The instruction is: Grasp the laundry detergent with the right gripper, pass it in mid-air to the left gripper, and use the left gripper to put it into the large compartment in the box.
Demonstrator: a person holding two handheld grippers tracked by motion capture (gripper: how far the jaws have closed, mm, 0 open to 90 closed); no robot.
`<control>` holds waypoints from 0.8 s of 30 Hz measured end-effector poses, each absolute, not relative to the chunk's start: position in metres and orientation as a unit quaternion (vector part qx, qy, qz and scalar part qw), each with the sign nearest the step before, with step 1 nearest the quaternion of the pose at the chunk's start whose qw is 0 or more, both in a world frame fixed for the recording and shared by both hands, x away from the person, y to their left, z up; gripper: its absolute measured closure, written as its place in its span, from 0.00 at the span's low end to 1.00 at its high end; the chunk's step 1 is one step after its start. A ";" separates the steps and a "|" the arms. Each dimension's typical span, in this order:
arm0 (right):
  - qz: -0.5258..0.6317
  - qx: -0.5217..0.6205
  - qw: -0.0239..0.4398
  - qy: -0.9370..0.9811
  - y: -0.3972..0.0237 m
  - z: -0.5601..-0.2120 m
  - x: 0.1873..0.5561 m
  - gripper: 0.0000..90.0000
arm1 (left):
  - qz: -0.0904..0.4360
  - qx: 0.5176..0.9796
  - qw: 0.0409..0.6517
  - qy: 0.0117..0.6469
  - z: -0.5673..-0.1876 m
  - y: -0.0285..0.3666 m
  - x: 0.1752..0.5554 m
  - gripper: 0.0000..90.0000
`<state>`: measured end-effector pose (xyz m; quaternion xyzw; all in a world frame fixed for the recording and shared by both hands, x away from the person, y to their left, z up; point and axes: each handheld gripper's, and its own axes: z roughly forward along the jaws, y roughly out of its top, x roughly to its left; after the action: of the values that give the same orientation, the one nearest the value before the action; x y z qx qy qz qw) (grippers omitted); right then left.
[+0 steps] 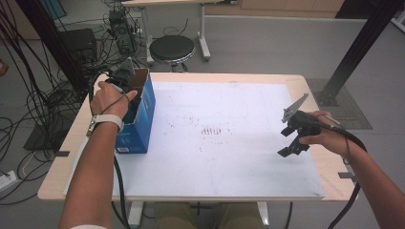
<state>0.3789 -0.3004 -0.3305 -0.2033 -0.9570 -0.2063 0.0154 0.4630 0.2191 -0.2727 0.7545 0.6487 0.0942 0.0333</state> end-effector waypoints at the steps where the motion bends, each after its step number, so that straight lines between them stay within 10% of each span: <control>1: -0.206 -0.203 0.016 -0.957 -0.300 -0.331 0.379 0.12 | 0.096 0.756 0.034 0.647 -0.272 0.219 0.463 0.31; 24: -0.205 -0.200 0.012 -0.958 -0.297 -0.326 0.379 0.12 | 0.111 0.768 0.104 0.622 -0.209 0.233 0.446 0.08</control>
<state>0.3788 -0.2971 -0.3256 -0.1998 -0.9580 -0.2053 0.0120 0.4457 0.2327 -0.2086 0.7683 0.6218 0.1105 0.1040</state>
